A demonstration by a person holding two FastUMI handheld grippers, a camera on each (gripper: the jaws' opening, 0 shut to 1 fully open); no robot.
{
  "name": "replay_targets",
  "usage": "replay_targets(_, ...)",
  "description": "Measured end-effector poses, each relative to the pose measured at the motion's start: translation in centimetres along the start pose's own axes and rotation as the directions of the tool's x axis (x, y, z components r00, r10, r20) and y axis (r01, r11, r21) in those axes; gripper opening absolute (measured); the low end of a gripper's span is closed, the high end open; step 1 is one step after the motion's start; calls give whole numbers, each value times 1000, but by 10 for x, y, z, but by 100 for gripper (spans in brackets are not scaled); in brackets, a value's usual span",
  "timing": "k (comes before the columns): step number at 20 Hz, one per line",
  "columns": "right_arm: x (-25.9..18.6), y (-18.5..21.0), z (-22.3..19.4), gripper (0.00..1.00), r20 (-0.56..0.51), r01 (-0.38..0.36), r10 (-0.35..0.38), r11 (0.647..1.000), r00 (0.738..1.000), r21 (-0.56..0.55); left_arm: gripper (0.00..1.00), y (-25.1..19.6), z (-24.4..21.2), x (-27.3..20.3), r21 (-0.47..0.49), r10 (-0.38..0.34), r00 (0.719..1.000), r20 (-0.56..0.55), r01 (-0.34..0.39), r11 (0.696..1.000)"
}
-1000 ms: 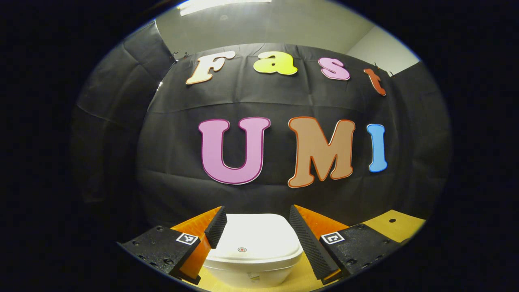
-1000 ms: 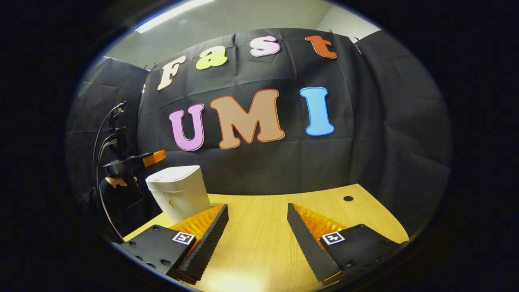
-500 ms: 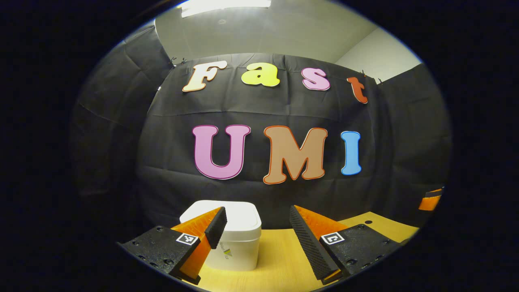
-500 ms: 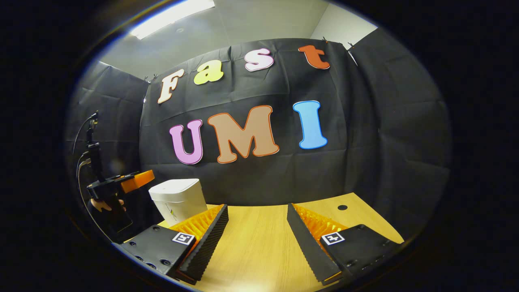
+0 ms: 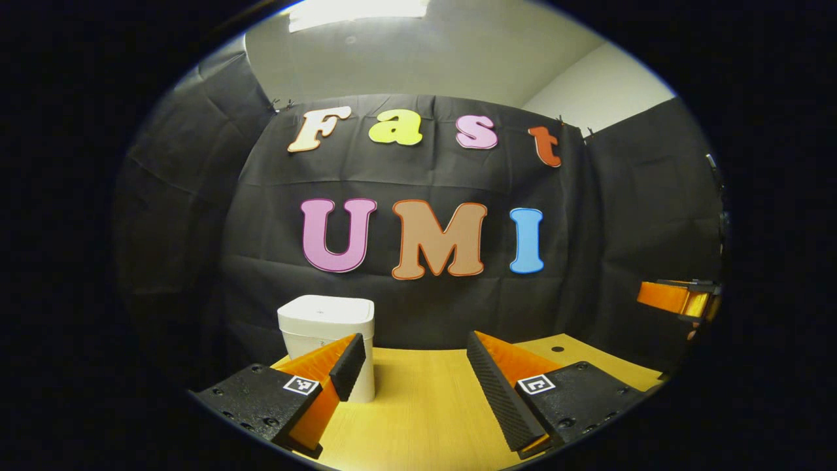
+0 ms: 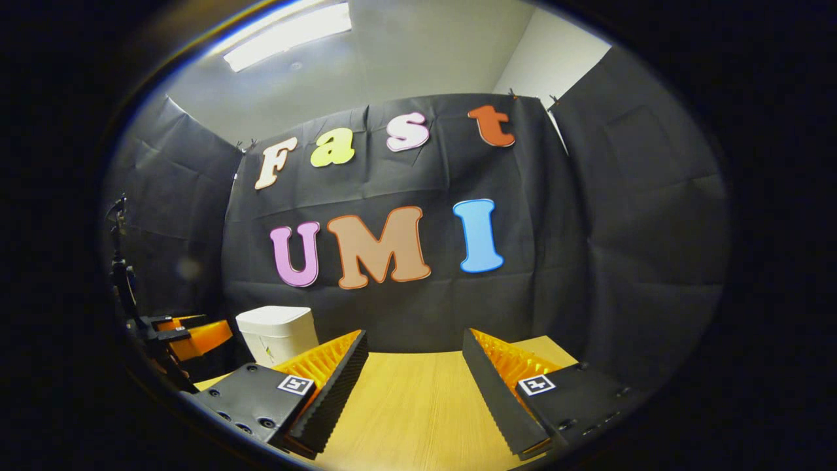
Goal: Press the lid of the desktop garbage bin to open it, pick up the crumpled paper on the desktop and throw it into the bin, then pick up the pop can on the desktop and drop it into the bin, and finally close the garbage bin lid.
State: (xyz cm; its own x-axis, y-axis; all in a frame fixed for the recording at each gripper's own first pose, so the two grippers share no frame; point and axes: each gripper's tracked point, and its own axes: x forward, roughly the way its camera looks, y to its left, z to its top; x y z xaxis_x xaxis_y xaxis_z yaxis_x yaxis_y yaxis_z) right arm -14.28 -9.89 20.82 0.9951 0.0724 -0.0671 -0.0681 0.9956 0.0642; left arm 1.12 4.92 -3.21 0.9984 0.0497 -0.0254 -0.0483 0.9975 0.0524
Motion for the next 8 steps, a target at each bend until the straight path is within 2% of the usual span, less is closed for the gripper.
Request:
replay_targets(5,-21,-9,1,96,27,57,-57,998,998,16,94,-34,5,-20,-34,-61,998,13,61,998)
replay_targets(8,-24,-3,-3,96,27,67,-68,998,997,20,94,-32,6,-19,-62,-69,998,11,69,996)
